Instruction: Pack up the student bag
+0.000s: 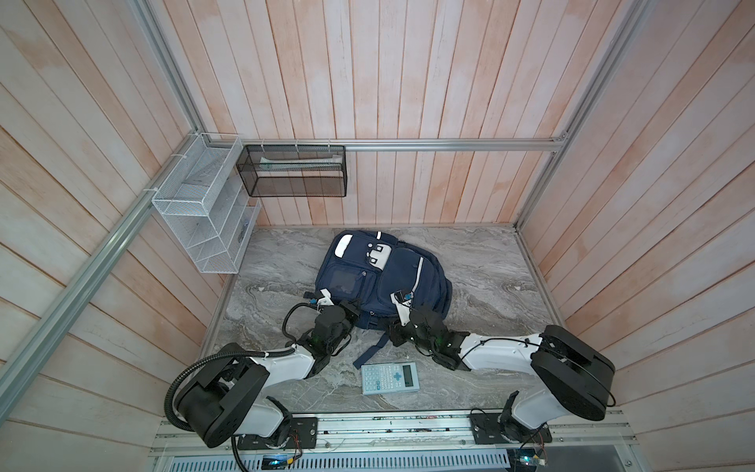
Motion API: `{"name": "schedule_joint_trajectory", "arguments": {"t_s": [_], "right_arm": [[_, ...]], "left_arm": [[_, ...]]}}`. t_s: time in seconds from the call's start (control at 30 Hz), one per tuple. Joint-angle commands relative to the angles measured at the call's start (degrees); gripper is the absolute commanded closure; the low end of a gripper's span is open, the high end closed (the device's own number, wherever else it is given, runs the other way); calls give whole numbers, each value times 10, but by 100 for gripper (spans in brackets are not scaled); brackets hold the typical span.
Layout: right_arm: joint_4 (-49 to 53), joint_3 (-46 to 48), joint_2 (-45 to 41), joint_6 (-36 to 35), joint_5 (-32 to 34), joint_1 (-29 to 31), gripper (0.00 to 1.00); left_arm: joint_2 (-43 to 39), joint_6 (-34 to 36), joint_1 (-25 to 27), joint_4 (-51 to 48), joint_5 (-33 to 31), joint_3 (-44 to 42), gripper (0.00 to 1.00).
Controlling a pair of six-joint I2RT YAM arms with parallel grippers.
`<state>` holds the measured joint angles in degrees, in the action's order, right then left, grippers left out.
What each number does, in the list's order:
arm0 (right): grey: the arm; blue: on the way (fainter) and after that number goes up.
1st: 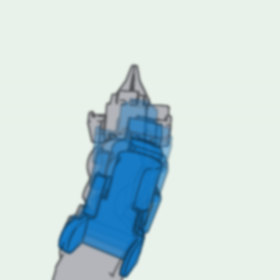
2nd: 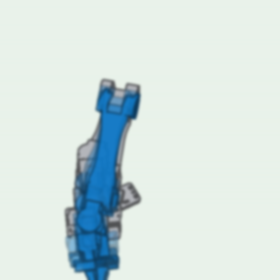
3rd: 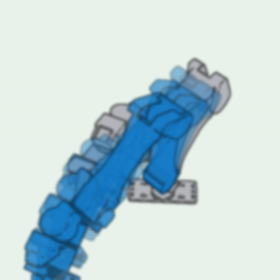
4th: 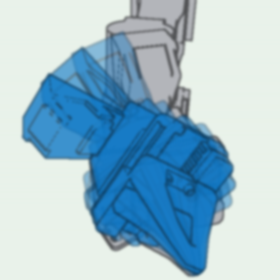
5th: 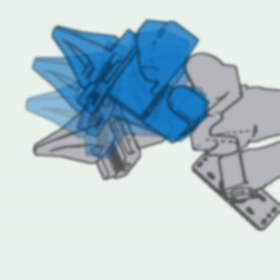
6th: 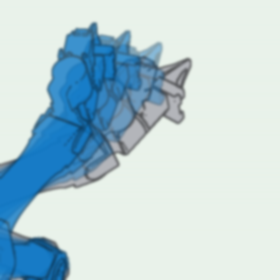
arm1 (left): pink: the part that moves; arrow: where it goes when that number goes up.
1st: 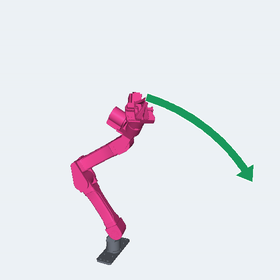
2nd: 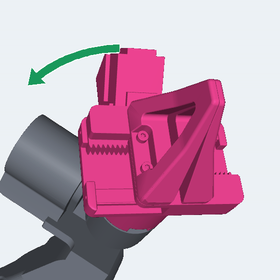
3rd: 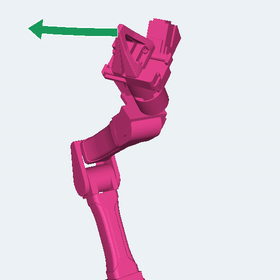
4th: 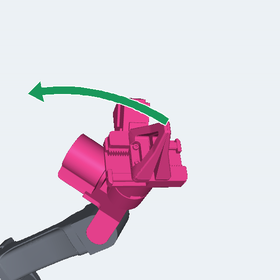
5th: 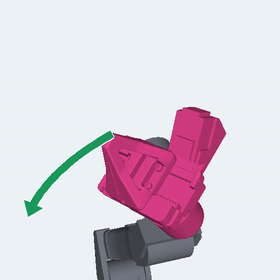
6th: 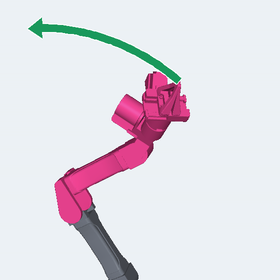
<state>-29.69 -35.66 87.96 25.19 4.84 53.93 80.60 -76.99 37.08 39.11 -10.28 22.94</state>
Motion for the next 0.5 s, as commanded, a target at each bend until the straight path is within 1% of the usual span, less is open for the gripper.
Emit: {"name": "schedule_joint_trajectory", "arguments": {"t_s": [0.0, 0.07, 0.23, 0.33, 0.4, 0.47], "right_arm": [[-44, -41, 25, -36, 74, -4, 60], [-38, -68, 45, -58, 62, -4, 59], [-33, -123, 104, -104, 58, -1, 59], [-35, -147, 123, -118, 42, 0, 59], [-27, -163, 135, -121, 56, 2, 68], [-3, -179, 145, -120, 74, 2, 82]], "left_arm": [[-5, 6, 23, 16, 43, 18, 100], [-6, 3, 28, 16, 43, 18, 100], [-2, -6, 33, 21, 44, 15, 100], [3, -10, 33, 26, 49, 12, 100], [5, -11, 33, 26, 50, 12, 100], [3, -10, 33, 26, 47, 11, 100]]}}
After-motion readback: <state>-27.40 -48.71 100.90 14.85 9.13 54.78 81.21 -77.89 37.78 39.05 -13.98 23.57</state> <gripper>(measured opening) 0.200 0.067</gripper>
